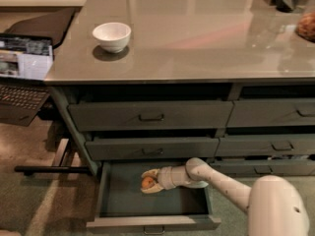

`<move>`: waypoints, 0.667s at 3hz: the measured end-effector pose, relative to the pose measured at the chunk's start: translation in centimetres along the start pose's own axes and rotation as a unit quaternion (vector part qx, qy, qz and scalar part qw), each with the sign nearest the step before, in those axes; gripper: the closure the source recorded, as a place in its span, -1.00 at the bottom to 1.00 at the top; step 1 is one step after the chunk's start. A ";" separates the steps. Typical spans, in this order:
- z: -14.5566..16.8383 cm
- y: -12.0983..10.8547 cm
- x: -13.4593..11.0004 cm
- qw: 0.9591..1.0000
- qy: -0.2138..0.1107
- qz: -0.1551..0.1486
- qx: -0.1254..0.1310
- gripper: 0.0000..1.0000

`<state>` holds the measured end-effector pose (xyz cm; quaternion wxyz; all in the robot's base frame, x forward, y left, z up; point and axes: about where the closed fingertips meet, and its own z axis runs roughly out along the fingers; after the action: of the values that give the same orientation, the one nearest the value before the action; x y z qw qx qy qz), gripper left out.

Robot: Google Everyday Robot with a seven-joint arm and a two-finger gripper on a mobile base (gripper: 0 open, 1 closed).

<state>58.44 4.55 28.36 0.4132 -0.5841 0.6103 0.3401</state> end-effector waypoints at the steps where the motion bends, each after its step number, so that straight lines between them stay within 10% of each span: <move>1: -6.1 1.0 -5.5 0.999 0.017 -0.031 -0.023 1.00; 2: -12.7 1.5 -11.4 0.997 0.038 -0.063 -0.031 1.00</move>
Offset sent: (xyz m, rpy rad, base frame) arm -0.0369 -0.1168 0.2730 -0.1711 -0.1667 0.1432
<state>55.36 -1.79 43.94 0.3914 -0.6464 0.5769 0.3099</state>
